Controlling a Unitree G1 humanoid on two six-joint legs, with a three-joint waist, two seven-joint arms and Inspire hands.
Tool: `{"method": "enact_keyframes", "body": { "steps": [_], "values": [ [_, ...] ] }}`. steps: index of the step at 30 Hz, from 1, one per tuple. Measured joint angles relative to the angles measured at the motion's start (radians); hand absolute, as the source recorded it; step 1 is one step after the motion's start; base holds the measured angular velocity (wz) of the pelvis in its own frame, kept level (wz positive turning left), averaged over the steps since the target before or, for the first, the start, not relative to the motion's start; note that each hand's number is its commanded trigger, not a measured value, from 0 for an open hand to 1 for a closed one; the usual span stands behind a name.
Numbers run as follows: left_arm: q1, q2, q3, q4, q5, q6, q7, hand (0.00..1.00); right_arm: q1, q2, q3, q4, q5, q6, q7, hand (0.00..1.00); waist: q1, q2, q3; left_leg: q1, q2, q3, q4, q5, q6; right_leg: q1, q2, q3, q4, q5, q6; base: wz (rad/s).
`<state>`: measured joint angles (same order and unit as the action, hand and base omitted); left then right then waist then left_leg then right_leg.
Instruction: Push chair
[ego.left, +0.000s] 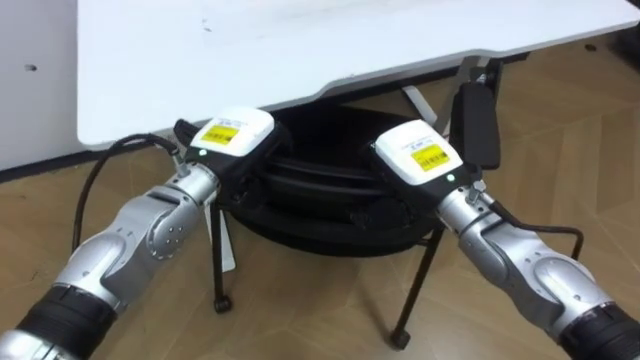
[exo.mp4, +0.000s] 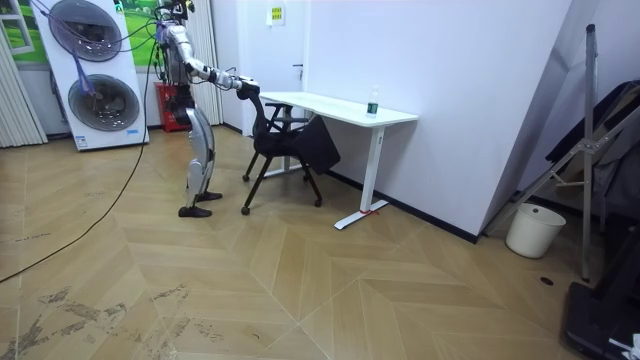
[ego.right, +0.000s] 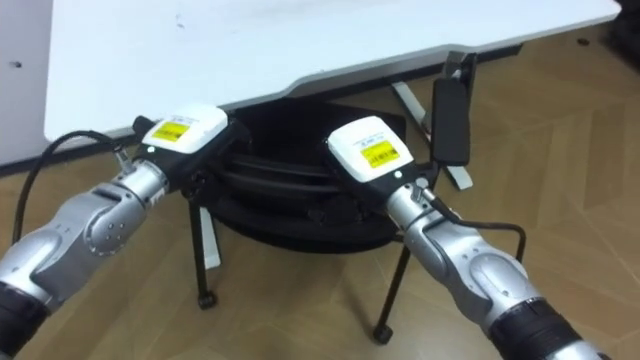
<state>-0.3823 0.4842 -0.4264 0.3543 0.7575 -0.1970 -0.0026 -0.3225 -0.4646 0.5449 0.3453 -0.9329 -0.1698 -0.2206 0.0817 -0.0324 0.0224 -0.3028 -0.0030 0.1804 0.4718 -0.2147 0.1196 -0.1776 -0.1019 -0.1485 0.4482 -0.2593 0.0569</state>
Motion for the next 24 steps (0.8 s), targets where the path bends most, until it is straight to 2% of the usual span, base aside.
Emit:
{"method": "enact_keyframes", "body": {
  "steps": [3, 4, 5, 6, 7, 8, 9, 10, 11, 14, 18, 20, 24],
  "values": [
    [-0.003, 0.003, 0.0, -0.002, 0.002, 0.0, 0.0, 1.0, 0.001, 0.0, 0.002, -0.013, 0.0, 0.01, 0.012, 1.0, 0.0, -0.005, 0.0008, -0.005, -0.002, -0.022, -0.005, 0.009, -0.008, 0.002, 0.002, -0.02, 0.002, 0.0, -0.004, 0.19],
    [-0.004, 0.004, 0.0, -0.004, 0.004, -0.001, 0.0, 1.0, 0.001, 0.0, 0.003, -0.015, 0.0, 0.01, 0.017, 0.84, 0.0, -0.01, 0.0006, -0.007, -0.001, -0.03, -0.005, 0.011, -0.011, 0.004, 0.005, -0.025, 0.001, -0.001, -0.006, 0.19],
    [-0.004, 0.004, 0.0, -0.005, 0.009, -0.001, 0.0, 1.0, 0.001, 0.0, 0.003, -0.017, 0.0, 0.009, 0.024, 0.84, -0.002, -0.011, 0.0008, -0.007, -0.001, -0.038, -0.005, 0.013, -0.014, 0.009, 0.008, -0.028, 0.0, -0.002, -0.008, 0.2],
    [-0.004, 0.003, 0.0, -0.004, 0.012, -0.001, -0.001, 1.0, 0.002, 0.0, 0.003, -0.017, 0.0, 0.009, 0.025, 0.0, -0.005, -0.011, 0.0008, -0.007, -0.001, -0.044, -0.004, 0.013, -0.015, 0.015, 0.01, -0.032, -0.001, -0.002, -0.008, 0.22],
    [-0.004, -0.001, 0.0, -0.001, 0.02, -0.001, -0.001, 1.0, 0.006, 0.0, 0.003, -0.017, 0.0, 0.009, 0.026, 0.0, -0.007, -0.011, 0.0008, -0.004, -0.001, -0.052, -0.002, 0.014, -0.017, 0.023, 0.012, -0.038, -0.005, -0.002, -0.009, 0.19],
    [-0.004, -0.003, 0.0, 0.001, 0.021, -0.001, -0.002, 0.62, 0.008, 0.0, 0.003, -0.017, 0.0, 0.009, 0.028, 0.0, -0.007, -0.011, 0.001, -0.002, 0.0, -0.055, -0.002, 0.016, -0.02, 0.028, 0.013, -0.045, -0.005, -0.002, -0.009, 0.14],
    [-0.002, -0.003, 0.0, 0.001, 0.021, -0.001, -0.002, 0.62, 0.008, 0.0, 0.003, -0.017, 0.0, 0.009, 0.03, 0.0, -0.007, -0.011, 0.001, -0.002, 0.001, -0.056, -0.002, 0.017, -0.021, 0.03, 0.014, -0.046, -0.005, -0.002, -0.01, 0.11],
    [-0.001, -0.003, 0.0, 0.003, 0.021, -0.001, -0.002, 0.0, 0.008, 0.002, 0.003, -0.017, 0.0, 0.011, 0.033, 0.0, -0.01, -0.012, 0.0015, -0.001, -0.001, -0.064, -0.002, 0.019, -0.024, 0.04, 0.015, -0.054, -0.007, -0.004, -0.015, 0.21],
    [-0.001, -0.002, 0.0, 0.007, 0.021, 0.0, -0.002, 0.0, 0.009, 0.006, 0.003, -0.018, 0.005, 0.018, 0.041, 0.0, -0.023, -0.013, 0.0015, 0.001, -0.004, -0.079, -0.002, 0.021, -0.027, 0.052, 0.016, -0.064, -0.015, -0.007, -0.019, 0.25],
    [0.001, -0.004, -0.002, 0.006, 0.022, 0.008, -0.005, 0.0, 0.008, 0.007, -0.002, -0.021, 0.033, 0.023, 0.063, 0.0, -0.029, -0.017, 0.0011, 0.001, -0.005, -0.093, -0.002, 0.024, -0.032, 0.058, 0.016, -0.086, -0.02, -0.011, -0.026, 0.2],
    [0.005, -0.051, 0.009, 0.009, 0.02, 0.044, -0.012, 0.0, 0.009, 0.007, -0.007, -0.019, 0.038, 0.035, 0.1, 0.0, -0.022, -0.017, 0.0014, 0.017, -0.006, -0.11, -0.003, 0.03, -0.042, 0.086, 0.017, -0.113, -0.038, -0.018, -0.04, 0.15],
    [0.012, -0.077, 0.028, 0.009, 0.02, 0.045, -0.014, 0.0, 0.016, 0.008, -0.01, -0.02, 0.037, 0.037, 0.11, 0.0, -0.022, -0.015, 0.001, 0.02, -0.006, -0.123, -0.003, 0.032, -0.045, 0.101, 0.018, -0.128, -0.053, -0.018, -0.041, 0.18],
    [0.033, -0.084, 0.038, 0.005, 0.021, 0.038, 0.012, 0.0, 0.032, 0.008, -0.01, -0.037, 0.034, 0.036, 0.117, 0.0, -0.017, -0.015, 0.0005, 0.034, -0.01, -0.126, -0.013, 0.031, -0.047, 0.118, 0.021, -0.129, -0.058, -0.022, -0.042, 0.05]
  ]
}}
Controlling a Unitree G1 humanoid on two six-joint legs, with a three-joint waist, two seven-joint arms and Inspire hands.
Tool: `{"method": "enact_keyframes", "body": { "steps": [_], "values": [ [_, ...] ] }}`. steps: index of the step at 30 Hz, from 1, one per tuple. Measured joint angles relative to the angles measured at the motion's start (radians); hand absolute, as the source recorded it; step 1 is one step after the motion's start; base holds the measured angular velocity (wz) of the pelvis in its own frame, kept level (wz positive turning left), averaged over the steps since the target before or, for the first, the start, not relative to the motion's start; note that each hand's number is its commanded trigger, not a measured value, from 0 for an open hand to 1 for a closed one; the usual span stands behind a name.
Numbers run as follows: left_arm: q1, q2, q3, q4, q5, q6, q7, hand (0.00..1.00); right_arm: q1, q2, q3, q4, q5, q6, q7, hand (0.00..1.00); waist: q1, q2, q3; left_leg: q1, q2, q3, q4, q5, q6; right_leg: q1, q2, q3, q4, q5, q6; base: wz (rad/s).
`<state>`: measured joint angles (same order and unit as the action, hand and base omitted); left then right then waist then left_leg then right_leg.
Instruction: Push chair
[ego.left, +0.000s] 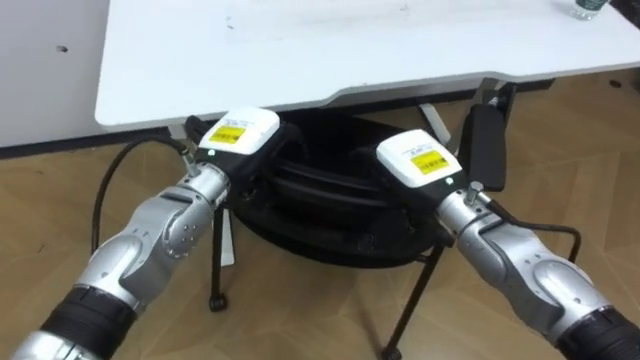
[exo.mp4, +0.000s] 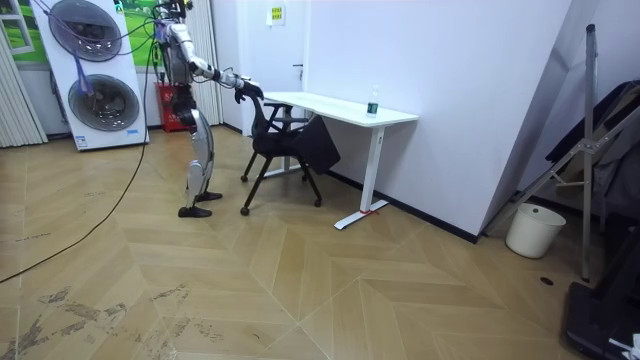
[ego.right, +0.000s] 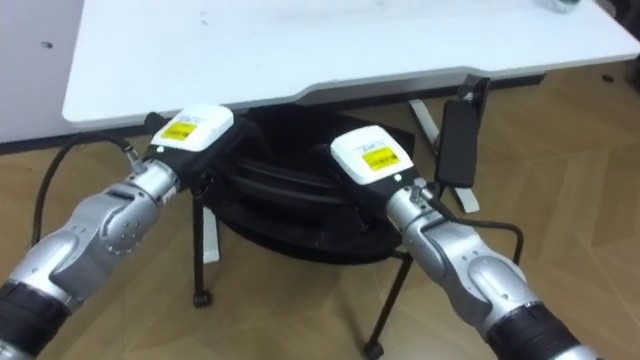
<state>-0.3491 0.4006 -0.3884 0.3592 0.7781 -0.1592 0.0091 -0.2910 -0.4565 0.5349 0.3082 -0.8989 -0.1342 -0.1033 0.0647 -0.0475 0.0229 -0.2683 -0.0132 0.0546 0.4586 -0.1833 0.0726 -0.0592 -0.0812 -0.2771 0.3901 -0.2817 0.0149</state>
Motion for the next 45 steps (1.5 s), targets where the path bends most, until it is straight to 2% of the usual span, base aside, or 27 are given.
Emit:
{"method": "enact_keyframes", "body": {
  "steps": [4, 6, 8, 9, 10, 11, 12, 13, 14, 16, 18, 20, 22, 25, 27, 29, 30, 32, 33, 35, 36, 38, 39, 41, 42, 45],
  "values": [
    [0.02, 0.007, 0.051, 0.001, 0.001, -0.003, 0.027, 0.0, 0.0, -0.002, -0.004, -0.012, -0.017, -0.013, 0.01, 0.0, 0.01, 0.001, -0.0005, 0.016, 0.0, 0.0, -0.013, 0.003, -0.006, 0.017, 0.003, 0.001, -0.013, 0.0, -0.003, 0.0],
    [0.02, 0.01, 0.094, -0.003, -0.001, -0.004, 0.042, 0.0, 0.0, -0.031, -0.016, -0.042, -0.017, -0.031, 0.017, 0.0, 0.02, -0.001, -0.0009, 0.017, 0.0, -0.001, -0.019, 0.005, -0.01, 0.017, 0.004, 0.0, -0.016, 0.0, -0.003, 0.02],
    [0.022, 0.023, 0.146, -0.006, 0.001, -0.005, 0.074, 0.0, 0.0, -0.088, -0.04, -0.119, -0.015, -0.051, 0.017, 0.0, 0.028, -0.006, -0.0025, 0.043, -0.005, -0.001, -0.047, 0.014, -0.012, 0.039, 0.004, 0.0, -0.036, 0.003, -0.005, 0.0],
    [0.022, 0.028, 0.163, -0.01, 0.001, -0.004, 0.076, 0.0, 0.0, -0.102, -0.051, -0.142, -0.016, -0.054, 0.017, 0.0, 0.028, -0.009, -0.0033, 0.053, -0.007, -0.001, -0.055, 0.017, -0.013, 0.042, 0.003, 0.0, -0.045, 0.004, -0.005, 0.0],
    [0.027, 0.049, 0.192, -0.036, 0.002, 0.001, 0.077, 0.0, 0.0, -0.125, -0.077, -0.191, -0.014, -0.069, 0.021, 0.0, 0.028, -0.021, -0.0083, 0.071, -0.013, -0.002, -0.075, 0.026, -0.016, 0.054, 0.001, 0.0, -0.058, 0.005, -0.005, 0.04],
    [0.045, 0.089, 0.198, -0.068, 0.014, 0.0, 0.073, 0.0, 0.0, -0.161, -0.08, -0.235, -0.015, -0.098, 0.021, 0.0, 0.027, -0.032, -0.007, 0.09, -0.013, -0.003, -0.095, 0.031, -0.018, 0.076, 0.004, -0.001, -0.083, 0.013, -0.007, 0.03],
    [0.059, 0.102, 0.204, -0.085, 0.021, -0.002, 0.074, 0.0, 0.0, -0.176, -0.085, -0.252, -0.015, -0.111, 0.021, 0.0, 0.026, -0.035, -0.0081, 0.094, -0.013, -0.004, -0.099, 0.031, -0.019, 0.085, 0.008, -0.002, -0.096, 0.017, -0.008, 0.06],
    [0.088, 0.108, 0.242, -0.131, 0.034, -0.002, 0.079, 0.0, 0.002, -0.217, -0.096, -0.291, -0.015, -0.135, 0.02, 0.0, 0.026, -0.038, -0.0083, 0.099, -0.013, -0.007, -0.105, 0.031, -0.02, 0.102, 0.015, -0.004, -0.119, 0.028, -0.009, 0.04],
    [0.105, 0.112, 0.278, -0.171, 0.049, -0.003, 0.095, 0.0, 0.002, -0.254, -0.128, -0.334, -0.019, -0.138, 0.008, 0.0, 0.029, -0.04, -0.0083, 0.107, -0.012, -0.01, -0.116, 0.034, -0.022, 0.113, 0.017, -0.005, -0.135, 0.035, -0.01, 0.04],
    [0.107, 0.132, 0.314, -0.222, 0.055, -0.005, 0.116, 0.0, 0.001, -0.282, -0.214, -0.376, -0.023, -0.129, -0.04, 0.0, 0.036, -0.04, -0.0082, 0.125, -0.014, -0.011, -0.128, 0.034, -0.023, 0.134, 0.018, -0.001, -0.157, 0.043, -0.009, 0.0],
    [0.106, 0.145, 0.346, -0.245, 0.053, -0.019, 0.145, 0.0, -0.001, -0.288, -0.293, -0.382, -0.024, -0.121, -0.088, 0.0, 0.042, -0.04, -0.0096, 0.16, -0.018, -0.011, -0.15, 0.034, -0.023, 0.167, 0.017, 0.002, -0.175, 0.049, -0.008, 0.0],
    [0.11, 0.163, 0.4, -0.245, 0.036, -0.045, 0.182, 0.0, -0.001, -0.305, -0.377, -0.384, -0.016, -0.124, -0.126, 0.0, 0.037, -0.043, -0.0109, 0.18, -0.02, -0.012, -0.16, 0.033, -0.024, 0.188, 0.018, 0.001, -0.186, 0.049, -0.007, 0.06],
    [0.126, 0.176, 0.439, -0.245, 0.009, -0.047, 0.204, 0.0, -0.001, -0.334, -0.422, -0.391, 0.008, -0.127, -0.148, 0.0, 0.031, -0.043, -0.0108, 0.182, -0.021, -0.012, -0.16, 0.033, -0.024, 0.199, 0.018, -0.001, -0.189, 0.05, -0.007, 0.04],
    [0.177, 0.182, 0.505, -0.245, -0.004, -0.047, 0.225, 0.0, -0.001, -0.348, -0.481, -0.393, 0.006, -0.13, -0.199, 0.0, 0.017, -0.043, -0.0109, 0.207, -0.019, -0.007, -0.169, 0.031, -0.028, 0.213, 0.017, 0.0, -0.189, 0.05, -0.007, -0.03],
    [0.185, 0.192, 0.53, -0.245, -0.005, -0.047, 0.241, 0.0, -0.001, -0.357, -0.525, -0.393, 0.007, -0.13, -0.245, 0.0, 0.012, -0.043, -0.011, 0.208, -0.018, -0.008, -0.169, 0.03, -0.029, 0.213, 0.019, 0.0, -0.19, 0.05, -0.007, 0.0],
    [0.186, 0.22, 0.571, -0.245, -0.005, -0.048, 0.265, 0.0, -0.001, -0.378, -0.586, -0.39, 0.007, -0.13, -0.299, 0.0, 0.004, -0.042, -0.0117, 0.208, -0.017, -0.008, -0.168, 0.029, -0.029, 0.211, 0.021, 0.003, -0.191, 0.05, -0.007, -0.02],
    [0.186, 0.225, 0.588, -0.245, -0.005, -0.049, 0.269, 0.0, -0.001, -0.383, -0.603, -0.388, 0.008, -0.131, -0.309, 0.0, 0.002, -0.041, -0.0121, 0.208, -0.017, -0.008, -0.168, 0.029, -0.029, 0.212, 0.021, 0.004, -0.193, 0.05, -0.007, 0.0],
    [0.19, 0.258, 0.649, -0.242, -0.005, -0.046, 0.288, 0.0, -0.001, -0.416, -0.667, -0.381, 0.01, -0.13, -0.343, 0.0, -0.004, -0.036, -0.0154, 0.211, -0.017, -0.003, -0.169, 0.029, -0.029, 0.217, 0.021, 0.006, -0.205, 0.051, -0.008, -0.06],
    [0.193, 0.264, 0.664, -0.242, -0.006, -0.045, 0.292, 0.0, -0.001, -0.421, -0.681, -0.38, 0.011, -0.129, -0.348, 0.0, -0.004, -0.034, -0.0176, 0.211, -0.017, -0.002, -0.17, 0.029, -0.029, 0.217, 0.021, 0.007, -0.205, 0.052, -0.008, -0.08],
    [0.213, 0.291, 0.718, -0.241, -0.06, -0.043, 0.315, 0.0, 0.0, -0.451, -0.725, -0.382, 0.018, -0.128, -0.375, 0.0, -0.019, -0.021, -0.0292, 0.214, -0.017, 0.004, -0.173, 0.029, -0.029, 0.215, 0.02, 0.015, -0.206, 0.052, -0.007, -0.07],
    [0.222, 0.295, 0.734, -0.241, -0.075, -0.043, 0.324, 0.0, 0.0, -0.463, -0.732, -0.384, 0.023, -0.128, -0.383, 0.0, -0.025, -0.017, -0.0314, 0.215, -0.017, 0.005, -0.175, 0.03, -0.029, 0.216, 0.02, 0.015, -0.206, 0.052, -0.006, -0.14],
    [0.263, 0.315, 0.803, -0.241, -0.115, -0.042, 0.361, 0.0, 0.023, -0.492, -0.779, -0.391, 0.058, -0.128, -0.415, 0.0, -0.031, -0.011, -0.0385, 0.237, -0.017, 0.022, -0.197, 0.033, -0.03, 0.221, 0.017, 0.029, -0.206, 0.053, -0.006, -0.21],
    [0.277, 0.321, 0.826, -0.241, -0.122, -0.042, 0.373, 0.0, 0.034, -0.498, -0.797, -0.392, 0.08, -0.128, -0.422, 0.0, -0.029, -0.011, -0.0386, 0.246, -0.017, 0.027, -0.207, 0.036, -0.03, 0.223, 0.016, 0.032, -0.205, 0.053, -0.006, -0.21],
    [0.334, 0.327, 0.902, -0.237, -0.173, -0.033, 0.419, 0.0, 0.095, -0.515, -0.878, -0.385, 0.174, -0.123, -0.463, 0.0, -0.031, -0.007, -0.037, 0.271, -0.016, 0.041, -0.225, 0.036, -0.032, 0.236, 0.015, 0.04, -0.207, 0.053, -0.005, -0.18],
    [0.347, 0.327, 0.915, -0.236, -0.196, -0.027, 0.429, 0.0, 0.107, -0.515, -0.895, -0.379, 0.195, -0.119, -0.477, 0.0, -0.034, -0.006, -0.037, 0.274, -0.016, 0.043, -0.226, 0.036, -0.032, 0.237, 0.015, 0.041, -0.207, 0.053, -0.005, -0.13],
    [0.433, 0.318, 0.986, -0.226, -0.328, -0.009, 0.498, 0.0, 0.157, -0.515, -1.005, -0.326, 0.273, -0.11, -0.546, 0.0, -0.06, 0.004, -0.0302, 0.266, -0.016, 0.051, -0.224, 0.036, -0.032, 0.23, 0.015, 0.041, -0.208, 0.053, -0.005, -0.04]
  ]
}}
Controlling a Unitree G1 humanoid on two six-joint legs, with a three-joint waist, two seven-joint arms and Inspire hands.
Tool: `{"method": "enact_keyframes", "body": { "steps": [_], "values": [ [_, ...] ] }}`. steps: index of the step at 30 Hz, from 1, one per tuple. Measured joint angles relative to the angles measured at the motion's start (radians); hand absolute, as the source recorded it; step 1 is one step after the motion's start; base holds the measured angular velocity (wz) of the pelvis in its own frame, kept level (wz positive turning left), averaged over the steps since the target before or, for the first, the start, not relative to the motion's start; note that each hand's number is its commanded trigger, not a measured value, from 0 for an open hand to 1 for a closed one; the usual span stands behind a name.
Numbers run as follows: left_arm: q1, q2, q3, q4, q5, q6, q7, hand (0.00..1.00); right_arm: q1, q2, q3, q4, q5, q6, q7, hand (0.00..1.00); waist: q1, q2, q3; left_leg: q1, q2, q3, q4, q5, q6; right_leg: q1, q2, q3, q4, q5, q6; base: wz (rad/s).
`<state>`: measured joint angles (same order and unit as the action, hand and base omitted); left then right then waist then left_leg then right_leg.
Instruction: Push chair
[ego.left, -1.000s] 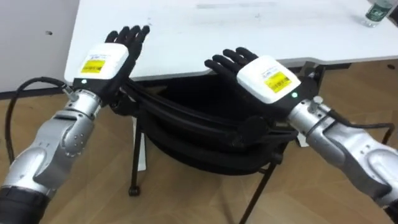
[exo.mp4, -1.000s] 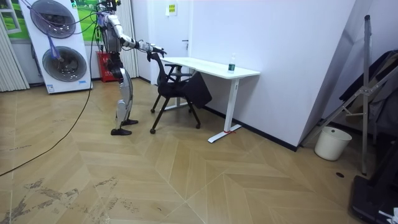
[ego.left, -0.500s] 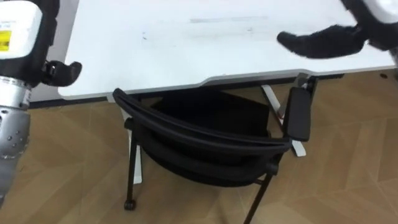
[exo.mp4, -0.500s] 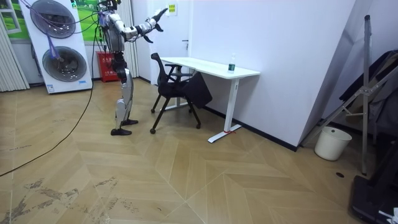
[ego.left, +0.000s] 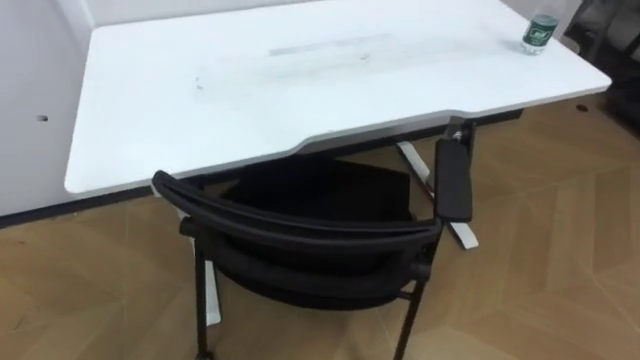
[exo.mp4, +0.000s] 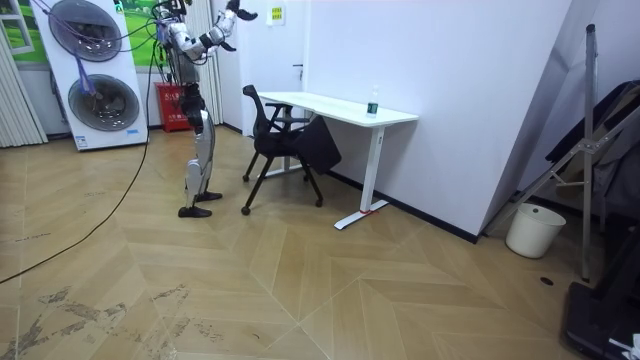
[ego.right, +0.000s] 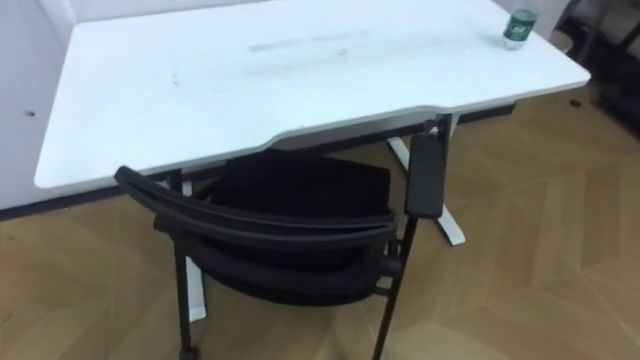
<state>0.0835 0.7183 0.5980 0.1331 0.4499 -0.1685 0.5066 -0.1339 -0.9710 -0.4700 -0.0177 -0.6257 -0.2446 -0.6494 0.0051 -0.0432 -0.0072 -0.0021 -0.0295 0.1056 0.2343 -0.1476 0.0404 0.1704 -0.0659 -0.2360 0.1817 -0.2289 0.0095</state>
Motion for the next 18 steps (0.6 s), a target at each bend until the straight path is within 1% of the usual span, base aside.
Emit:
{"method": "enact_keyframes", "body": {
  "steps": [1, 2, 3, 4, 5, 6, 7, 8, 9, 10, 11, 12, 13, 14, 15, 16, 17, 18],
  "values": [
    [0.042, -0.024, 0.03, 0.005, -0.043, 0.01, 0.033, 0.0, 0.033, 0.001, -0.053, 0.024, 0.052, 0.008, -0.038, 0.0, -0.001, 0.008, 0.0, -0.006, 0.001, 0.002, -0.001, 0.0, 0.001, -0.009, -0.002, 0.001, 0.001, 0.0, 0.0, -0.08],
    [0.082, -0.052, 0.058, 0.013, -0.092, 0.019, 0.059, 0.0, 0.073, 0.012, -0.101, 0.046, 0.119, 0.026, -0.076, 0.0, -0.001, 0.013, -0.0012, -0.008, 0.001, 0.007, -0.001, -0.001, 0.002, -0.014, -0.002, 0.005, 0.001, -0.001, 0.001, -0.1],
    [0.107, -0.065, 0.072, 0.016, -0.123, 0.025, 0.073, 0.0, 0.095, 0.024, -0.125, 0.05, 0.157, 0.038, -0.094, 0.0, -0.003, 0.015, -0.0015, -0.008, 0.001, 0.009, -0.001, -0.002, 0.002, -0.014, -0.002, 0.011, 0.0, -0.001, 0.002, -0.12],
    [0.157, -0.088, 0.088, 0.028, -0.197, 0.033, 0.098, 0.0, 0.151, 0.051, -0.171, 0.055, 0.241, 0.055, -0.129, 0.0, -0.005, 0.016, -0.0032, -0.008, -0.001, 0.019, -0.004, -0.004, 0.001, -0.013, -0.001, 0.016, -0.007, -0.001, 0.002, -0.14],
    [0.205, -0.122, 0.107, 0.05, -0.261, 0.037, 0.125, 0.0, 0.207, 0.092, -0.214, 0.056, 0.329, 0.067, -0.162, 0.0, -0.004, 0.017, -0.0071, -0.003, -0.002, 0.029, -0.012, -0.005, 0.001, -0.013, -0.001, 0.021, -0.011, -0.001, 0.002, -0.16],
    [0.224, -0.144, 0.11, 0.059, -0.303, 0.04, 0.144, 0.0, 0.236, 0.12, -0.233, 0.058, 0.375, 0.07, -0.181, 0.0, -0.006, 0.017, -0.0071, -0.001, -0.003, 0.031, -0.014, -0.005, 0.001, -0.012, -0.001, 0.023, -0.011, -0.001, 0.002, -0.09],
    [0.251, -0.196, 0.11, 0.085, -0.385, 0.041, 0.174, 0.0, 0.29, 0.196, -0.268, 0.071, 0.468, 0.07, -0.215, 0.0, -0.004, 0.019, -0.0092, -0.001, -0.002, 0.031, -0.015, -0.005, 0.0, -0.012, 0.0, 0.028, -0.011, -0.001, 0.002, -0.03],
    [0.271, -0.257, 0.107, 0.107, -0.464, 0.045, 0.197, 0.0, 0.35, 0.287, -0.298, 0.077, 0.573, 0.075, -0.233, 0.0, -0.004, 0.019, -0.009, -0.003, -0.001, 0.029, -0.013, -0.008, -0.001, -0.015, 0.001, 0.027, -0.011, -0.001, 0.002, 0.0],
    [0.281, -0.289, 0.105, 0.123, -0.505, 0.048, 0.208, 0.0, 0.381, 0.332, -0.301, 0.079, 0.629, 0.082, -0.244, 0.0, -0.004, 0.016, -0.0101, -0.005, -0.002, 0.027, -0.012, -0.008, -0.001, -0.015, 0.001, 0.026, -0.011, -0.001, 0.002, 0.0],
    [0.292, -0.348, 0.101, 0.167, -0.593, 0.059, 0.225, 0.0, 0.443, 0.418, -0.302, 0.084, 0.747, 0.101, -0.256, 0.0, -0.006, 0.022, -0.0081, -0.008, -0.002, 0.021, -0.008, -0.011, -0.002, -0.015, 0.001, 0.025, -0.011, -0.001, 0.002, 0.08],
    [0.293, -0.391, 0.093, 0.224, -0.66, 0.073, 0.238, 0.0, 0.499, 0.503, -0.302, 0.098, 0.858, 0.117, -0.256, 0.0, -0.005, 0.026, -0.0089, -0.015, -0.001, 0.015, 0.003, -0.017, -0.002, -0.015, 0.003, 0.024, -0.01, -0.001, 0.002, 0.08],
    [0.294, -0.413, 0.092, 0.242, -0.684, 0.081, 0.241, 0.0, 0.519, 0.544, -0.301, 0.118, 0.899, 0.123, -0.254, 0.0, -0.003, 0.028, -0.0083, -0.019, 0.0, 0.013, 0.005, -0.02, -0.002, -0.015, 0.004, 0.026, -0.01, -0.001, 0.002, 0.06],
    [0.306, -0.457, 0.088, 0.275, -0.728, 0.084, 0.245, 0.0, 0.556, 0.621, -0.3, 0.171, 0.972, 0.138, -0.243, 0.0, 0.0, 0.027, -0.0064, -0.023, 0.001, 0.011, 0.006, -0.023, -0.002, -0.015, 0.005, 0.033, -0.01, -0.001, 0.002, 0.0],
    [0.313, -0.474, 0.084, 0.302, -0.746, 0.084, 0.243, 0.0, 0.563, 0.652, -0.299, 0.193, 1.019, 0.146, -0.232, 0.0, 0.002, 0.028, -0.0066, -0.023, 0.0, 0.012, 0.005, -0.023, -0.002, -0.015, 0.004, 0.034, -0.01, -0.001, 0.002, -0.06],
    [0.325, -0.506, 0.082, 0.359, -0.779, 0.085, 0.231, 0.0, 0.583, 0.7, -0.298, 0.243, 1.104, 0.156, -0.205, 0.0, 0.001, 0.038, -0.0087, -0.021, 0.0, 0.014, 0.005, -0.024, -0.001, -0.014, 0.003, 0.041, -0.011, -0.003, 0.004, -0.05],
    [0.343, -0.526, 0.058, 0.414, -0.805, 0.085, 0.214, 0.0, 0.593, 0.73, -0.29, 0.326, 1.165, 0.16, -0.178, 0.0, -0.001, 0.047, -0.0072, -0.021, 0.0, 0.015, 0.005, -0.024, 0.0, -0.014, -0.001, 0.041, -0.012, -0.005, 0.007, -0.08],
    [0.36, -0.543, 0.035, 0.467, -0.816, 0.085, 0.179, 0.0, 0.603, 0.743, -0.261, 0.44, 1.228, 0.162, -0.144, 0.0, -0.001, 0.048, -0.0077, -0.021, 0.0, 0.018, 0.005, -0.024, 0.001, -0.016, -0.003, 0.043, -0.014, -0.007, 0.007, 0.0],
    [0.367, -0.547, 0.021, 0.497, -0.817, 0.085, 0.161, 0.0, 0.602, 0.746, -0.241, 0.495, 1.258, 0.169, -0.125, 0.0, -0.001, 0.048, -0.0077, -0.02, 0.0, 0.019, 0.005, -0.024, 0.001, -0.018, -0.004, 0.043, -0.013, -0.01, 0.008, -0.03]
  ]
}}
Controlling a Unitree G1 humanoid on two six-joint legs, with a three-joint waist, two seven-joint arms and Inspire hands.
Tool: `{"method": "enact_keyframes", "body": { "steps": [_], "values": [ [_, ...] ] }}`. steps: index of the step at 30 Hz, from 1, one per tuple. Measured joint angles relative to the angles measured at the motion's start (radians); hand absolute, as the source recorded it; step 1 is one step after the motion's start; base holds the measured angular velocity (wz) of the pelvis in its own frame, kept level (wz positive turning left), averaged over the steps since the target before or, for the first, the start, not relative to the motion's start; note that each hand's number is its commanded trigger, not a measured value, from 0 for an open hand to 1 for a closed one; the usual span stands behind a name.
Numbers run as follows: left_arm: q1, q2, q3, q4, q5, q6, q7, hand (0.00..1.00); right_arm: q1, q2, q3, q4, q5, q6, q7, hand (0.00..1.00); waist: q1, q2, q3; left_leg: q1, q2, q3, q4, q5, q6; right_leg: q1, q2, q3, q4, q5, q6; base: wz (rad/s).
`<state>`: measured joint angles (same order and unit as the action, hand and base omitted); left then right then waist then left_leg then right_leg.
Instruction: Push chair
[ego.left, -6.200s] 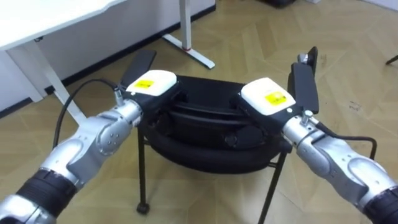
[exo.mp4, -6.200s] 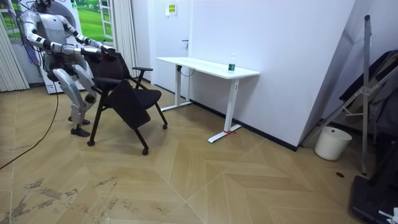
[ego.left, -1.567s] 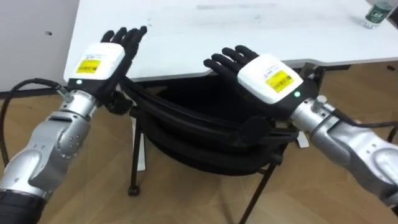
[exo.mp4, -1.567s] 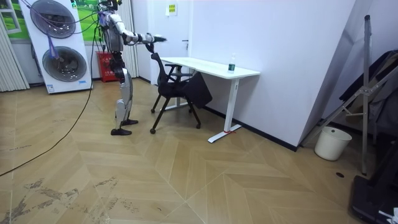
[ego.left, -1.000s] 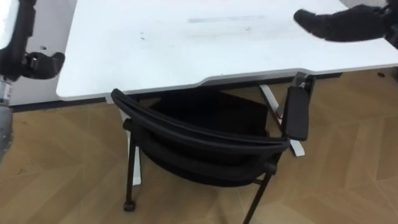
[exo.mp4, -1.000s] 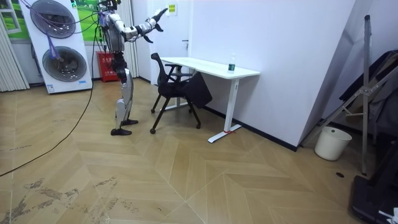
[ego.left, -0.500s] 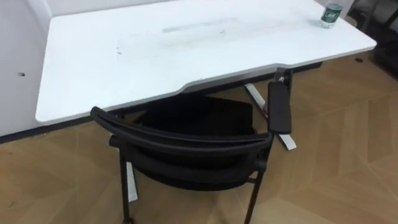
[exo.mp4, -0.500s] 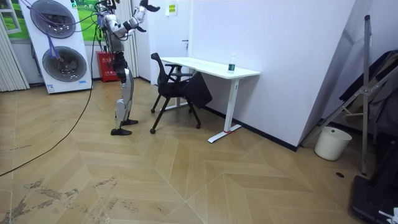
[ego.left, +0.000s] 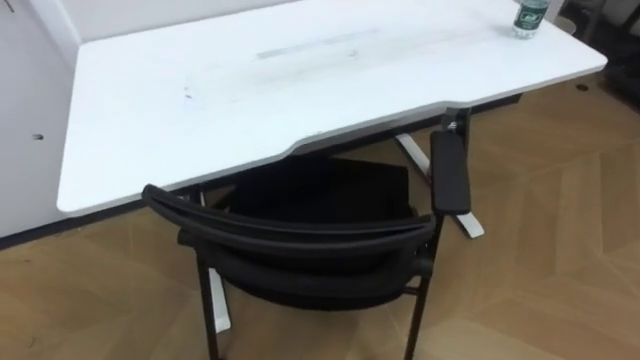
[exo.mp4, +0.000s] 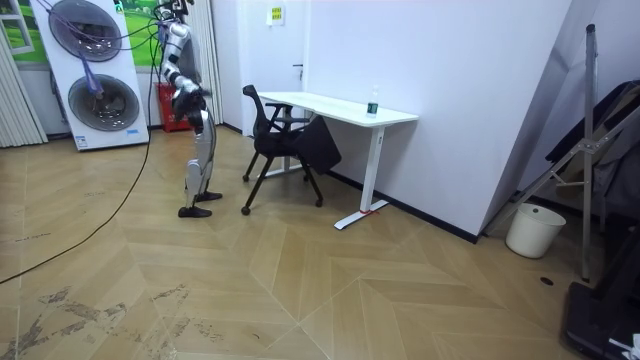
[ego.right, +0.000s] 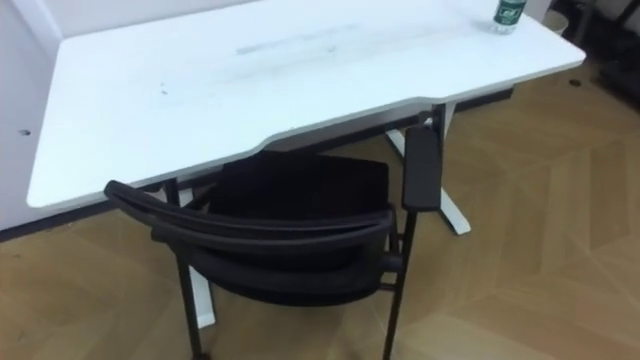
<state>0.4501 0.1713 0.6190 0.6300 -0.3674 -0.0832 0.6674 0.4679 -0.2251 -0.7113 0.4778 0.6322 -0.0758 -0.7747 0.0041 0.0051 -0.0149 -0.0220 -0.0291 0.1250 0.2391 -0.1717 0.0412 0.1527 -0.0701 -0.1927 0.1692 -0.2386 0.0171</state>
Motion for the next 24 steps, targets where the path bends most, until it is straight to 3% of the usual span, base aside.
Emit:
{"method": "enact_keyframes", "body": {
  "steps": [3, 4, 7, 11, 14, 18, 19, 24],
  "values": [
    [0.01, -0.017, -0.077, 0.191, 0.004, 0.012, -0.113, 0.0, -0.01, 0.037, 0.104, 0.289, 0.065, 0.033, 0.118, 0.0, -0.003, 0.006, 0.0018, 0.008, -0.001, -0.001, -0.002, 0.0, 0.0, 0.008, -0.002, 0.0, 0.001, -0.002, 0.001, 0.0],
    [0.008, -0.035, -0.098, 0.252, 0.017, 0.023, -0.162, 0.0, -0.027, 0.055, 0.151, 0.387, 0.063, 0.046, 0.168, 0.0, -0.004, 0.004, 0.0007, 0.008, -0.001, -0.001, -0.002, 0.0, 0.0, 0.009, -0.002, 0.001, 0.001, -0.002, 0.001, 0.0],
    [-0.001, -0.061, -0.169, 0.367, 0.039, 0.074, -0.272, 0.0, -0.075, 0.091, 0.236, 0.544, 0.053, 0.086, 0.272, 0.0, -0.01, 0.002, 0.0016, 0.01, -0.002, -0.001, -0.002, 0.0, 0.0, 0.01, -0.002, 0.003, 0.001, -0.003, 0.003, 0.0],
    [-0.057, -0.069, -0.281, 0.464, 0.115, 0.136, -0.376, 0.0, -0.162, 0.095, 0.387, 0.664, -0.046, 0.124, 0.395, 0.0, -0.02, -0.002, 0.004, 0.012, -0.002, 0.0, 0.002, 0.0, 0.0, 0.009, -0.001, 0.003, 0.001, -0.003, 0.003, 0.0],
    [-0.11, -0.07, -0.346, 0.469, 0.217, 0.165, -0.426, 0.0, -0.221, 0.096, 0.462, 0.691, -0.135, 0.143, 0.469, 0.0, -0.019, -0.006, 0.0088, 0.014, -0.001, 0.004, 0.002, 0.0, 0.0, 0.007, 0.001, 0.005, 0.0, -0.003, 0.003, -0.03],
    [-0.191, -0.07, -0.426, 0.45, 0.255, 0.172, -0.444, 0.0, -0.29, 0.098, 0.543, 0.7, -0.17, 0.144, 0.559, 0.0, -0.033, -0.012, 0.0172, 0.006, -0.006, 0.006, -0.001, 0.0, 0.0, 0.004, 0.001, -0.003, -0.006, -0.003, 0.003, 0.03],
    [-0.224, -0.07, -0.453, 0.444, 0.275, 0.172, -0.446, 0.0, -0.298, 0.098, 0.573, 0.698, -0.185, 0.144, 0.588, 0.0, -0.034, -0.014, 0.0173, 0.002, -0.007, 0.006, -0.003, 0.0, 0.0, 0.002, 0.002, -0.001, -0.012, -0.003, 0.002, 0.03],
    [-0.261, -0.074, -0.526, 0.378, 0.319, 0.161, -0.483, 0.0, -0.305, 0.102, 0.612, 0.696, -0.215, 0.157, 0.665, 0.0, -0.042, -0.03, 0.0143, 0.002, -0.013, 0.005, -0.011, 0.0, 0.0, 0.0, 0.001, -0.001, -0.016, -0.001, 0.0, 0.0]
  ]
}}
